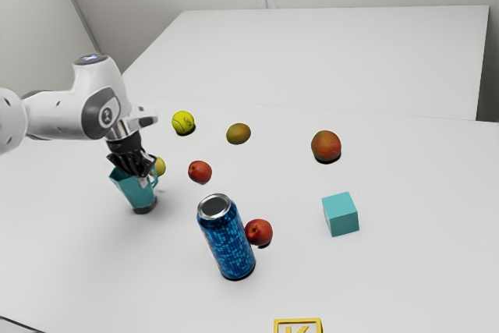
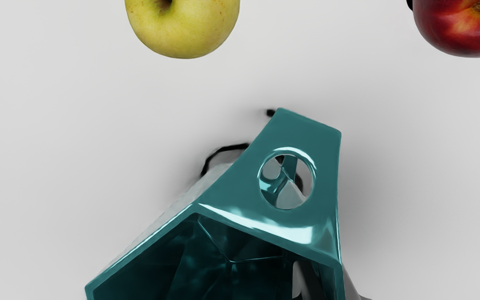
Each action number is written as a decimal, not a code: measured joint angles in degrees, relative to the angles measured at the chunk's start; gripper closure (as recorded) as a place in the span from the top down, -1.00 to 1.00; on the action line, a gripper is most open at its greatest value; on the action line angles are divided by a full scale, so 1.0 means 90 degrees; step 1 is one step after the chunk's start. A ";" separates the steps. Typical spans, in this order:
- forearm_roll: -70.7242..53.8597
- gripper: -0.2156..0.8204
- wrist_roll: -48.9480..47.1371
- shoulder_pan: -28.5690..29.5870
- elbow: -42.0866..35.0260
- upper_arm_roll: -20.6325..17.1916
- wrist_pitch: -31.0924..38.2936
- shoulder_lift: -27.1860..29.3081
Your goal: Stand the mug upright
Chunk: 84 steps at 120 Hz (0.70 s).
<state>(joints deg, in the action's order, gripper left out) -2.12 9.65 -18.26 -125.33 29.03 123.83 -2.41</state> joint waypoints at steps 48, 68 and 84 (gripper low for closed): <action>-0.0385 -0.93 -0.0534 -0.0237 -0.0130 0.0025 -0.0032 -0.0003; -0.0433 -0.93 -0.0687 -0.0282 -0.0138 0.0031 -0.0044 -0.0056; -0.0442 -0.93 -0.0783 -0.0363 -0.0138 0.0031 -0.0051 -0.0157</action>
<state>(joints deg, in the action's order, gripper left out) -6.09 2.61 -21.53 -126.58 29.31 123.37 -3.83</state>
